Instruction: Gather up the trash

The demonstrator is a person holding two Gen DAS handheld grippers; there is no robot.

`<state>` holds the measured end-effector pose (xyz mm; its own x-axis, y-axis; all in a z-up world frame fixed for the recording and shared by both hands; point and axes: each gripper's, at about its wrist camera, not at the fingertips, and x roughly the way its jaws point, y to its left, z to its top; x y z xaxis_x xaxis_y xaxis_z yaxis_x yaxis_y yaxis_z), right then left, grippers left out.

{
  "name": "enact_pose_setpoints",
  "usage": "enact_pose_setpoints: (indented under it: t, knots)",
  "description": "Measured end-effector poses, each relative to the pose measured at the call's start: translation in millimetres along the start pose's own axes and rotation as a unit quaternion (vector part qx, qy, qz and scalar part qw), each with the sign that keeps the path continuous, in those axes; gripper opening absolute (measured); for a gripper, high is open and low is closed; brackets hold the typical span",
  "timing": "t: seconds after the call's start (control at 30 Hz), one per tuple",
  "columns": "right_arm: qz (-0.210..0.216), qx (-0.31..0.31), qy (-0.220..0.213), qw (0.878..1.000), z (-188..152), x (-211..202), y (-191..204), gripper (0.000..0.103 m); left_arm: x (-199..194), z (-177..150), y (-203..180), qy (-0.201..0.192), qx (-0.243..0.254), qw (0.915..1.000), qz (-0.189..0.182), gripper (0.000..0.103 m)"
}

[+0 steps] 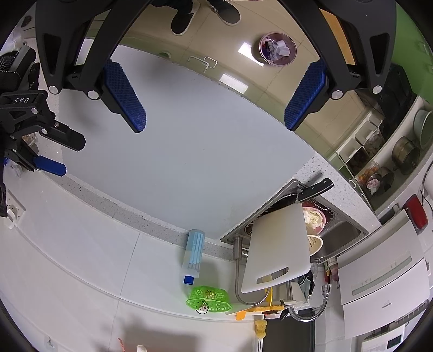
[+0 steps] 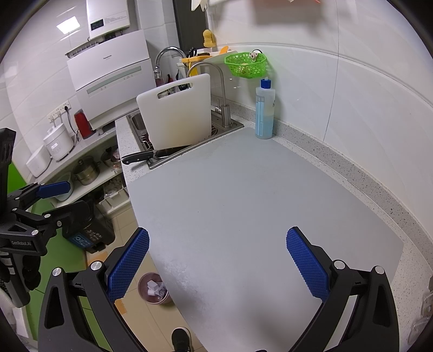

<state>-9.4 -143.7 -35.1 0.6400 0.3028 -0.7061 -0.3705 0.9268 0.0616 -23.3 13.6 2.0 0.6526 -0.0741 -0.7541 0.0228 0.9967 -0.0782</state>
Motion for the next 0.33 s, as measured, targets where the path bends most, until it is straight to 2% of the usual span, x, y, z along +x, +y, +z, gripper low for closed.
enact_pose_setpoints:
  t: [0.33]
  knots:
    - [0.003, -0.002, 0.001, 1.0, -1.0, 0.2, 0.6, 0.097, 2.9, 3.1, -4.2, -0.001, 0.004, 1.0, 0.006, 0.1]
